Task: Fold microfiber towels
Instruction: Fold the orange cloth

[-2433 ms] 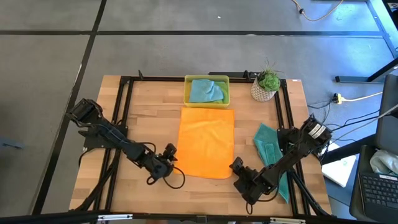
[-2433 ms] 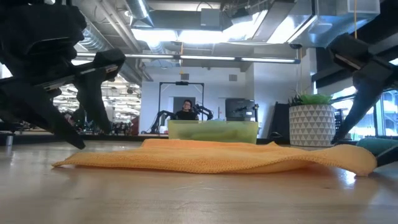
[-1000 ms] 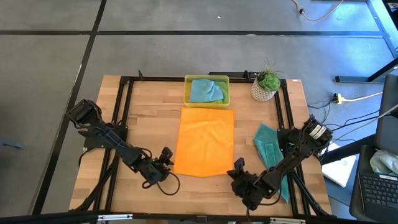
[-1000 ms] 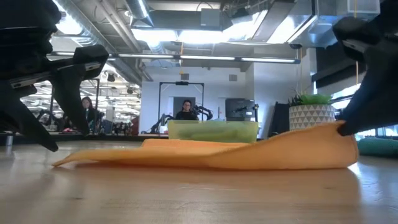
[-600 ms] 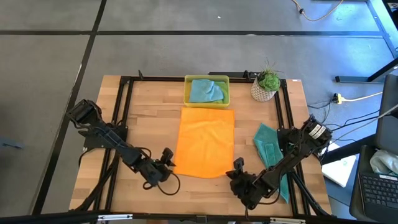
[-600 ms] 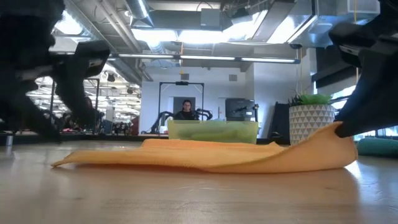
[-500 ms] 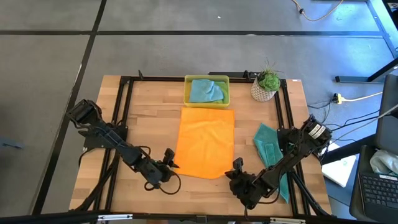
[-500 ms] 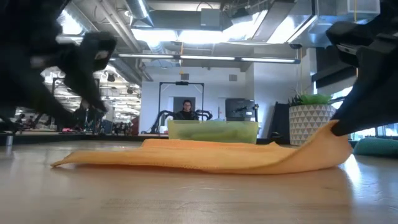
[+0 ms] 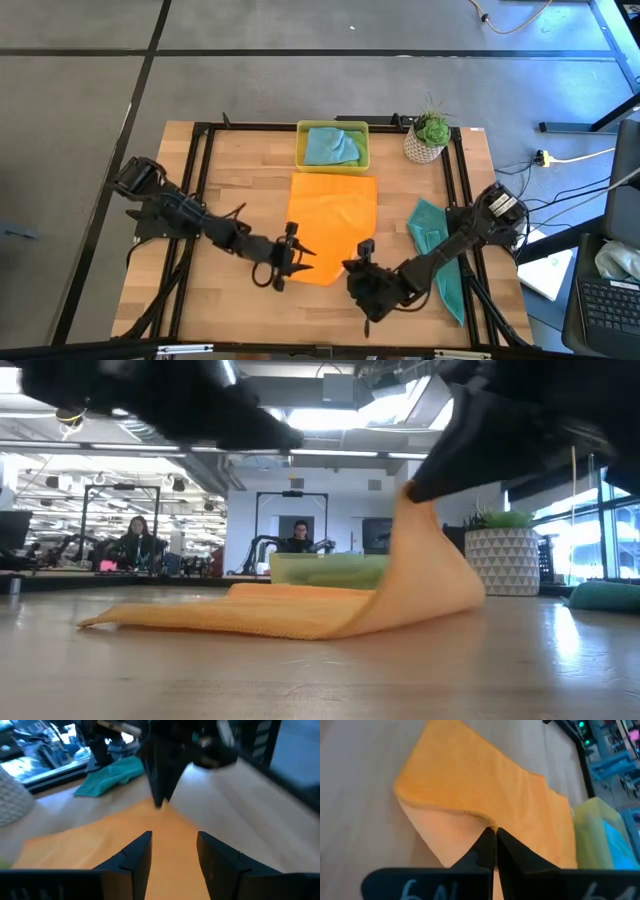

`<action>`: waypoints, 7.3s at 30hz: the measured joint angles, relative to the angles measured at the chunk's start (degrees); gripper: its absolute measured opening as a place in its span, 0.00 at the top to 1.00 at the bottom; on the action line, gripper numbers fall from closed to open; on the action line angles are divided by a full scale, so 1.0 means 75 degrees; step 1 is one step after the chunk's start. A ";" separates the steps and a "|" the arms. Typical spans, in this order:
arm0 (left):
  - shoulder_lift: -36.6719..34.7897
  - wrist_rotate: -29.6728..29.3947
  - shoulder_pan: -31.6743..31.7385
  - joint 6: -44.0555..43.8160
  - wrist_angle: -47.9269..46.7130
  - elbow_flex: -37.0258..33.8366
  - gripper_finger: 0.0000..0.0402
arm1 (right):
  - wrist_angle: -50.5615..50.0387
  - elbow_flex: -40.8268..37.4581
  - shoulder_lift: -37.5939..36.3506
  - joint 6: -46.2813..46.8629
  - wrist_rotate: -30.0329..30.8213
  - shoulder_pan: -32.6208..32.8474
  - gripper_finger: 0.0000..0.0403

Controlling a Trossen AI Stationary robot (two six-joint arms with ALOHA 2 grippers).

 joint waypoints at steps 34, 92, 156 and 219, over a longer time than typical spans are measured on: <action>0.1740 -0.0982 0.1251 -0.0764 -0.2849 0.2887 0.63 | -0.1945 0.0577 -0.0342 0.1363 0.0791 -0.0838 0.96; 0.1699 -0.1206 -0.1282 -0.4287 -0.9112 0.2958 0.63 | -0.3831 0.0574 -0.0358 0.3206 0.0389 -0.0340 0.96; 0.1690 -0.5732 -0.0252 -0.3332 -1.0792 0.2499 1.00 | -0.5778 -0.0180 -0.0367 0.4431 0.1043 -0.0525 0.96; 0.1645 -0.5349 0.1659 -0.2163 -0.8875 0.1880 0.80 | -0.3727 -0.1976 -0.0358 0.3529 0.2148 -0.2141 0.83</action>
